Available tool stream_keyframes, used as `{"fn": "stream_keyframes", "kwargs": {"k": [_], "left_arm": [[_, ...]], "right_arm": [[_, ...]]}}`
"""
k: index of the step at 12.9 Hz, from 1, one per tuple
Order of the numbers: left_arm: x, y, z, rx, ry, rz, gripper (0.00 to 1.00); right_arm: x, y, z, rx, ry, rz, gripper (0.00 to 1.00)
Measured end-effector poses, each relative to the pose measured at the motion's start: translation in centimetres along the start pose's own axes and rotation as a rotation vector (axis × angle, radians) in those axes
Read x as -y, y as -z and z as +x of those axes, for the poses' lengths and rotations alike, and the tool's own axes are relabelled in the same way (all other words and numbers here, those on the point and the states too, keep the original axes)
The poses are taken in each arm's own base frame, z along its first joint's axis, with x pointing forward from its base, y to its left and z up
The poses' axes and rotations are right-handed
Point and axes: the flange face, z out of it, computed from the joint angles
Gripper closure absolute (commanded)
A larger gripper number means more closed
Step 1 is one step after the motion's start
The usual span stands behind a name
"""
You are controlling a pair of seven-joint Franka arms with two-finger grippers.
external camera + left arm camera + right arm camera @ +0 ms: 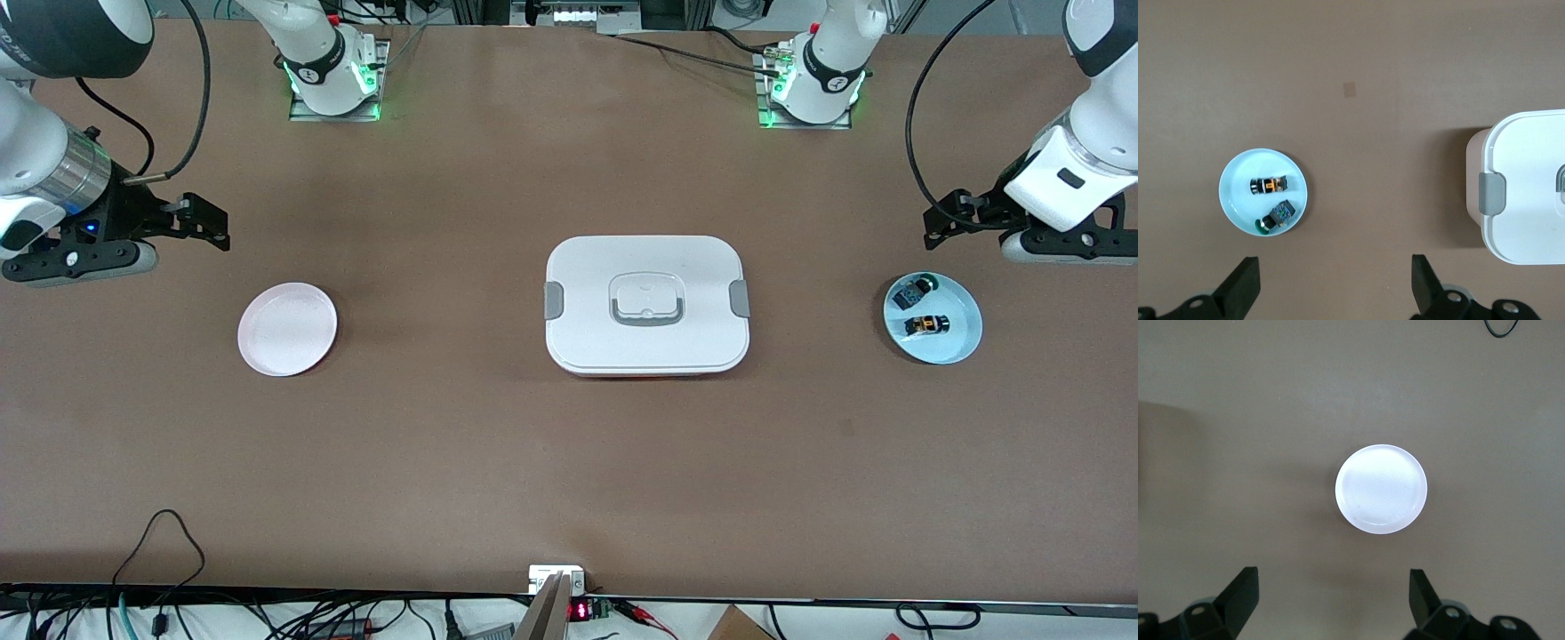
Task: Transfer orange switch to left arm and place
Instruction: 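Open the left gripper and raise it away from the dish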
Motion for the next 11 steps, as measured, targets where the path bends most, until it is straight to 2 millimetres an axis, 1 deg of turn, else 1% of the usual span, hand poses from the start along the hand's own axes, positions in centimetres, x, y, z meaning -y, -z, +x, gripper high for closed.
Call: {"fn": "stream_keyframes", "kwargs": {"k": [6,11], "left_arm": [[-0.15,-0.29,-0.12,0.019,0.003,0.001,0.0],[-0.64,-0.26,-0.13,0.025,-0.006,0.001,0.0]], "right_arm": [[-0.01,0.0,0.01,0.0,0.0,-0.002,0.0],[-0.02,-0.02,0.02,0.0,0.0,-0.002,0.0]]}}
